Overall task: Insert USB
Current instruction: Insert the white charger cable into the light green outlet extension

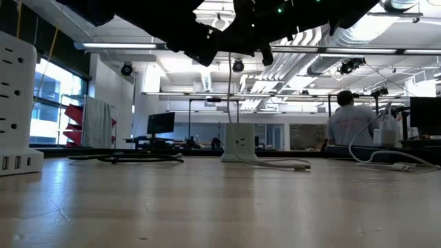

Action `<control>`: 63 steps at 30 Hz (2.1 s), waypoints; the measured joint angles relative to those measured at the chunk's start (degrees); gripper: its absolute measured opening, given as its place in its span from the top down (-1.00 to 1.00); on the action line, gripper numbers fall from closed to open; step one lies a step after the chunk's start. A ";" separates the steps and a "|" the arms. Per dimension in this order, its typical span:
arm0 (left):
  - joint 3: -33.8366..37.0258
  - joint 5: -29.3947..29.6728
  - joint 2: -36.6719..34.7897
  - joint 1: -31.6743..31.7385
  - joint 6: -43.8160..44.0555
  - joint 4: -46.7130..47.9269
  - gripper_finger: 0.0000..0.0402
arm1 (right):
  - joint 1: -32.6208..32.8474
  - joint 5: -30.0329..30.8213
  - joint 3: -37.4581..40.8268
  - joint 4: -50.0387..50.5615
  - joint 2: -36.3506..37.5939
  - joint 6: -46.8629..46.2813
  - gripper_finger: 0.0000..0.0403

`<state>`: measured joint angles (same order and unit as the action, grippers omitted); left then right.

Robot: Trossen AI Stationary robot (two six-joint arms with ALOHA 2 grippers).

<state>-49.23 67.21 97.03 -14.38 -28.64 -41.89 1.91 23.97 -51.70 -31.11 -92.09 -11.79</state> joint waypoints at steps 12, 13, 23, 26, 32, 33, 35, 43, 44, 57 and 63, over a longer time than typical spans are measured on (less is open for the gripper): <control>-0.02 -0.44 -0.01 -0.04 -1.06 0.25 0.97 | 0.00 -0.19 0.00 1.20 0.62 0.28 0.87; -0.04 -0.60 -0.02 -0.04 -1.63 0.43 0.96 | 0.00 -0.59 0.00 2.19 1.12 0.29 0.87; -0.02 6.61 -0.04 -2.18 -5.07 3.69 0.75 | -1.27 -6.78 -0.02 15.92 8.05 6.73 0.98; 0.63 7.63 -0.04 -2.89 -4.10 3.62 0.72 | -2.69 -9.18 0.02 18.94 9.54 6.17 0.98; 1.14 -1.68 -0.04 -2.45 1.51 3.66 0.71 | -3.69 -10.51 0.02 19.58 9.97 2.99 0.98; 1.14 -3.30 -0.04 -1.93 2.28 3.63 0.71 | -3.69 -10.56 0.02 19.55 9.97 2.67 0.98; 1.14 -5.67 -0.04 -0.59 3.42 3.56 0.71 | -3.55 -10.58 0.02 19.22 9.97 2.04 0.98; 1.14 -14.06 -0.04 4.83 6.09 3.01 0.47 | -2.58 -10.46 0.02 18.69 9.92 1.31 0.98; 1.14 -13.96 -0.04 5.16 6.16 2.99 0.42 | -2.54 -10.12 0.02 18.69 9.92 1.30 0.98; -2.07 -14.19 -0.04 5.80 4.55 2.76 0.19 | -2.58 -7.48 0.02 19.32 9.90 -0.11 0.98; -2.29 -15.69 -0.04 6.35 5.65 3.17 0.29 | -2.58 -7.45 0.02 19.30 9.90 -0.17 0.98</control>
<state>-51.53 51.52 96.99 -8.03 -23.00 -38.71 -0.67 16.51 -51.68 -11.81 -82.19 -11.97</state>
